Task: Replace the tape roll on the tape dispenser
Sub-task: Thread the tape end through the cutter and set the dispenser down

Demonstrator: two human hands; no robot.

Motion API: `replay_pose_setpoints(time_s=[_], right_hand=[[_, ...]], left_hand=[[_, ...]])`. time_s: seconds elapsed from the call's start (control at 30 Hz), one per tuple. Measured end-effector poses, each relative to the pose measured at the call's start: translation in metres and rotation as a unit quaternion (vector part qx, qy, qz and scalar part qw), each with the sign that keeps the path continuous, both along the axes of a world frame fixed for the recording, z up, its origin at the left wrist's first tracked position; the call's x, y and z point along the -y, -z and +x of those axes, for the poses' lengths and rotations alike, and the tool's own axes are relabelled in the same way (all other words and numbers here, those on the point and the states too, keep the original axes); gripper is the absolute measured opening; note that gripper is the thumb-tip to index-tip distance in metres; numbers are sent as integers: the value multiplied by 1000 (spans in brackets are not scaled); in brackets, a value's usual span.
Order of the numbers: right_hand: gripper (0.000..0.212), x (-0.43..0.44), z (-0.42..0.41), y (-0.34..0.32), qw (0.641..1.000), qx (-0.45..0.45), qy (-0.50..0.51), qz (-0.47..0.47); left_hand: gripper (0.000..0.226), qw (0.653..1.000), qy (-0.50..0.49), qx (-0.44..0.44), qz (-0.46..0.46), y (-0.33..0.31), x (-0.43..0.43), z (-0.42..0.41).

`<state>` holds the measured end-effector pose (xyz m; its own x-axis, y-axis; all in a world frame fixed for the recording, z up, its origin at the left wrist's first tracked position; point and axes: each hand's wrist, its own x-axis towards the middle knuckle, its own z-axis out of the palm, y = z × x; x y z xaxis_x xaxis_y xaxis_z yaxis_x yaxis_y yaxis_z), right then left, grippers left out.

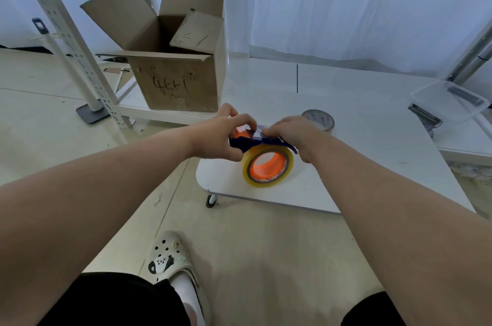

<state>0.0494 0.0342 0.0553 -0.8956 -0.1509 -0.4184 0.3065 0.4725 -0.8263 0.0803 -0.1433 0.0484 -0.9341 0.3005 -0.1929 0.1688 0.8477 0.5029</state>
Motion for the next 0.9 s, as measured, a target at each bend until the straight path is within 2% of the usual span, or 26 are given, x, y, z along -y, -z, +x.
replay_pose_setpoints(time_s=[0.07,0.2,0.3,0.43,0.5,0.57,0.63,0.7,0.73,0.8,0.9], right_hand=[[30,-1,-1,1,1000,0,-11,-1],[12,-2,-2,-1,999,43,2,-16],[10,-1,-5,1,998,55,14,-35],[16,-7,-12,6,990,100,61,-74],[27,-13,-16,12,989,94,89,-69],[35,-16,-18,14,995,53,82,-35],[26,-16,-19,13,997,-59,45,-38],[27,-13,-13,7,982,-181,-36,-49],[30,-12,-9,5,968,-230,-98,-23],[42,-15,-3,9,925,-297,-217,99],[57,-19,1,19,860,-340,-290,247]], left_hand=[[55,1000,-1,5,2,-1,0,-1],[56,1000,-3,3,2,-1,0,-1],[56,1000,-5,2,6,-2,-2,-1],[53,1000,-4,2,8,-2,-5,-3],[51,1000,-8,4,8,-2,-4,-4],[49,1000,-18,10,23,-2,0,-3],[48,999,-26,22,40,-1,4,-2],[46,997,-37,35,51,1,5,-2],[46,997,-43,40,58,1,5,-3],[45,994,-56,56,74,3,5,-5],[45,990,-73,80,91,5,7,-6]])
